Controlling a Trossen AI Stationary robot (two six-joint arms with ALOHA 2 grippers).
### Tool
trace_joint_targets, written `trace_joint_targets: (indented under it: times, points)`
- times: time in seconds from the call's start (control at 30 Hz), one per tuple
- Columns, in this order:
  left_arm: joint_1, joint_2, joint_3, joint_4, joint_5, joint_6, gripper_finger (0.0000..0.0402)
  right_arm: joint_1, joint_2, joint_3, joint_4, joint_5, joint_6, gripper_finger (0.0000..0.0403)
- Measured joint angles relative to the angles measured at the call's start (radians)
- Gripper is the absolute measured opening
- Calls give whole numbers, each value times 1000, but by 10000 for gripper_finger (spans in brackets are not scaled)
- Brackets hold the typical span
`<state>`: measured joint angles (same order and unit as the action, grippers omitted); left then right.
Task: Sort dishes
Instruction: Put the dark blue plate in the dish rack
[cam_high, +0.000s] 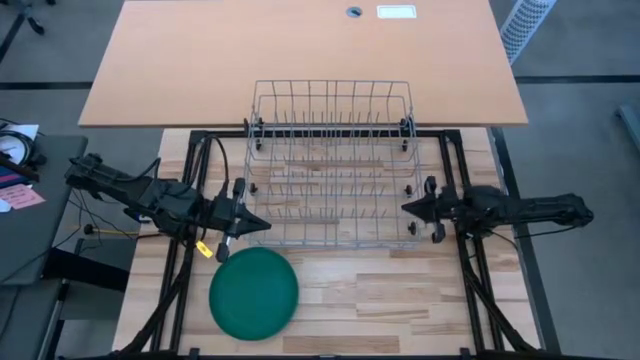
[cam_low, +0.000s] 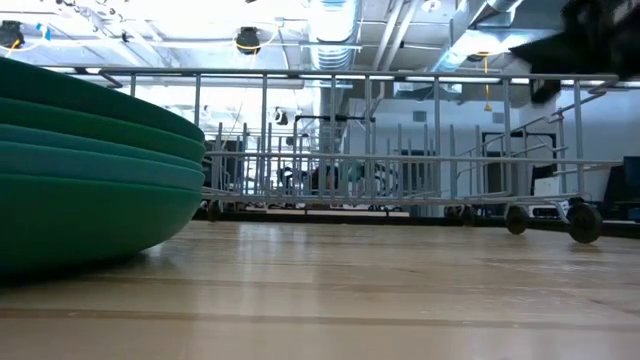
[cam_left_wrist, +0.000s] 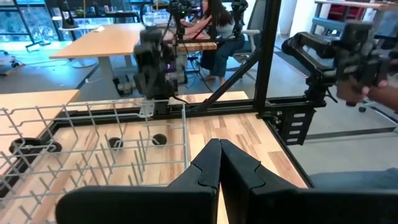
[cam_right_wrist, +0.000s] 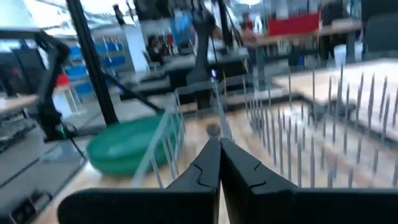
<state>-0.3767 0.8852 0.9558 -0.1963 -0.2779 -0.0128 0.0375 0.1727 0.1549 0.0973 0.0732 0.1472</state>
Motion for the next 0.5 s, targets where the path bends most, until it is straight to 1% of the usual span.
trace_joint_targets:
  times: [0.07, 0.17, 0.23, 0.33, 0.43, 0.5]
  points:
    - [0, 0, 0, 0, 0, 2, 0, 0, 31, 114, -65, 0, -39, 15]
    - [0, 0, 0, 0, 0, 18, 0, 2, 131, 351, -247, 0, -88, 14]
    - [0, 0, 0, 0, 0, 26, 0, 2, 232, 543, -357, 1, -102, 14]
    - [0, 0, 0, 1, -1, 26, 0, 1, 405, 859, -567, 5, -106, 14]
    - [0, -3, 0, 5, -25, 26, 0, 1, 592, 1170, -776, 8, -139, 14]
    - [0, -5, 0, 14, -53, 25, 0, 2, 701, 1342, -899, 8, -184, 14]
